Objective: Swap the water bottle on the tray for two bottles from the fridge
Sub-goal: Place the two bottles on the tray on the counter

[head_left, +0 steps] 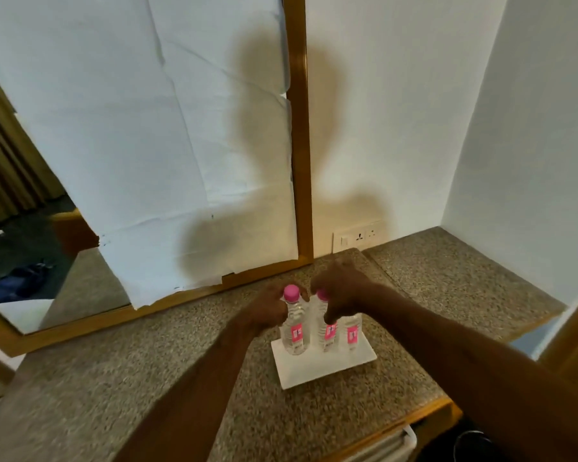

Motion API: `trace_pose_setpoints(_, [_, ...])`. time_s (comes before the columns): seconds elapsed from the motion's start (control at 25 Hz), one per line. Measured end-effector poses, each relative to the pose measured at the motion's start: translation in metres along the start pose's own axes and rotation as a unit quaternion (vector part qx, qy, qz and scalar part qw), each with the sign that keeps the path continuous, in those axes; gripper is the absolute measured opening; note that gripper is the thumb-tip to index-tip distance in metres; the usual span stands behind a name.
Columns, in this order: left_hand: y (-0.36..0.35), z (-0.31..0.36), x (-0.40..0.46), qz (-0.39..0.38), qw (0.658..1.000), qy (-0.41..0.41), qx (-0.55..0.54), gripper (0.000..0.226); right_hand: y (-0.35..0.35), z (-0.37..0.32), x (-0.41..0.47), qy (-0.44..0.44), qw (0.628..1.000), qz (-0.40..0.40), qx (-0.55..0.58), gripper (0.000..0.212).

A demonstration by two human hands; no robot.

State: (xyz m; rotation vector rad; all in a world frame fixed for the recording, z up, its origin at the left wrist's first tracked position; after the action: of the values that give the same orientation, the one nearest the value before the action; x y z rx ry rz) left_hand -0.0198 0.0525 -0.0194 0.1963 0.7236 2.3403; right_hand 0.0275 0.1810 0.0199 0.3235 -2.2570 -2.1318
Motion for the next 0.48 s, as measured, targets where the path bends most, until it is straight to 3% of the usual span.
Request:
trace_pose_setpoints(0.24, [-0.011, -0.037, 0.022, -0.037, 0.999, 0.036, -0.015, 0.027, -0.033, 0.006, 0.028, 0.007, 0.997, -0.059, -0.052, 0.055])
trace_pose_setpoints(0.48, [-0.023, -0.061, 0.03, -0.039, 0.998, 0.051, -0.005, 0.052, -0.053, 0.012, 0.043, 0.022, 0.993, -0.096, -0.072, 0.058])
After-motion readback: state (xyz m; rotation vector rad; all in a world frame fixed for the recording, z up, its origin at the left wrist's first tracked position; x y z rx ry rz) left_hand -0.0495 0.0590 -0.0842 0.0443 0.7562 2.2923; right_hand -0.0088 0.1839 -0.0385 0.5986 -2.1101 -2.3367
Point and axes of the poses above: each hand's wrist, its own x-axis towards the middle knuckle, its own y-axis out of the back of the hand, z = x × y, the point moved 6 cm from there along x, towards the middle knuckle, and after that the axes turned 5 degrees about x, right-handed, at the moved point
